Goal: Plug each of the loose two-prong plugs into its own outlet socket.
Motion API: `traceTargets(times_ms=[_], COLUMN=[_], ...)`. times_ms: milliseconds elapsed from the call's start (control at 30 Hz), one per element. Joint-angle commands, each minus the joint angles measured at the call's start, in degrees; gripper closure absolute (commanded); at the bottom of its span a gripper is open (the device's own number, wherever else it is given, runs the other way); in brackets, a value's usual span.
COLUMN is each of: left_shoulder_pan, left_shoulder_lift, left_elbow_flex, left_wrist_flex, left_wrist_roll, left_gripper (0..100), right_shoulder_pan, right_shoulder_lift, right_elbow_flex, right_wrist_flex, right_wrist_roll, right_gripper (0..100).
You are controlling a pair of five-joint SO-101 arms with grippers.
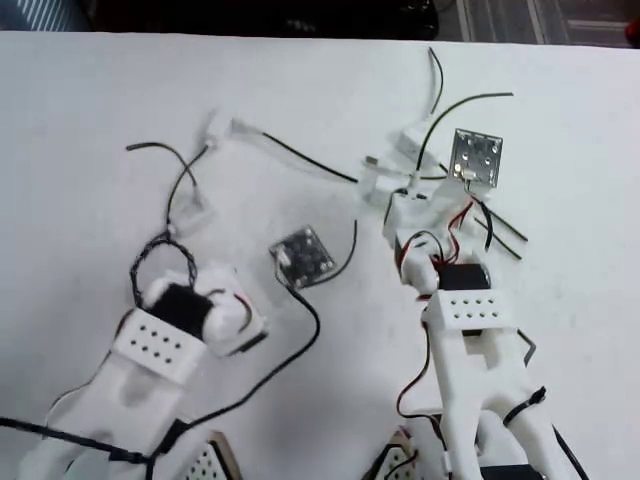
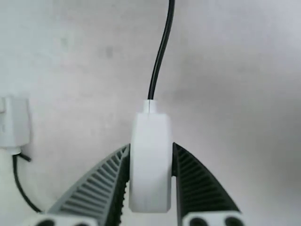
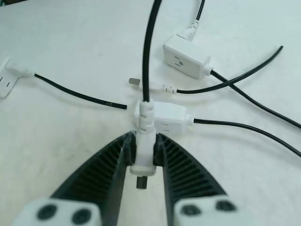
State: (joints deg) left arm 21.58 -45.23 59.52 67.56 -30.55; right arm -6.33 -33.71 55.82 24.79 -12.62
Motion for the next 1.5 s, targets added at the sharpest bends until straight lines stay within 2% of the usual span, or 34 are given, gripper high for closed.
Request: traceTargets(times_ms=[0, 133, 233, 333, 433, 700, 900, 1000, 1100, 1200, 1300, 1467], left_shoulder_pan=[3.47, 5.58, 4.88, 1.36, -2.95, -14.73, -22.02, -21.49, -17.63, -14.02, -12.62, -12.53], left_shoulder_lift=[-1.71, -1.8, -2.07, -2.15, -1.71, -1.71, -1.71, -1.89, -2.15, -1.71, -1.63, -1.54], left_elbow_flex=[3.6, 7.65, 8.35, 8.35, 8.53, 11.34, 6.15, 3.08, 0.7, 0.35, 3.52, 10.64], left_wrist_flex=[-5.01, -8.7, -9.23, -10.55, -13.27, -19.43, -19.25, -13.98, -6.59, -3.34, -5.71, -14.15], left_wrist_roll=[3.08, 4.4, 6.42, 9.58, 9.85, 3.69, 1.32, 1.23, -1.67, -2.37, -2.37, -2.37], left_gripper=[95, 91, 78, 66, 67, 68, 67, 67, 67, 67, 68, 68], right_shoulder_pan=[0.22, 0.22, 0.22, 0.22, 0.22, 0.13, 0.13, 0.13, 0.13, 0.13, 0.13, 0.13], right_shoulder_lift=[-0.04, -0.04, -0.04, -0.04, -0.04, -0.04, 0.04, 0.04, 0.04, 0.04, 0.04, 0.04], right_elbow_flex=[-0.26, -0.26, -0.26, -0.26, -0.26, -0.18, -0.18, -0.18, -0.18, -0.18, -0.18, -0.18], right_wrist_flex=[-1.27, -1.27, -1.27, -1.27, -1.27, -1.27, -1.27, -1.27, -1.27, -1.27, -1.27, -1.27], right_wrist_roll=[0.0, 0.0, 0.0, 0.0, 0.0, 0.0, 0.0, 0.0, 0.0, 0.0, 0.0, 0.09], right_gripper=[98.1, 98.1, 98.1, 98.1, 98.1, 98.1, 98.1, 98.1, 98.1, 98.1, 98.1, 98.1])
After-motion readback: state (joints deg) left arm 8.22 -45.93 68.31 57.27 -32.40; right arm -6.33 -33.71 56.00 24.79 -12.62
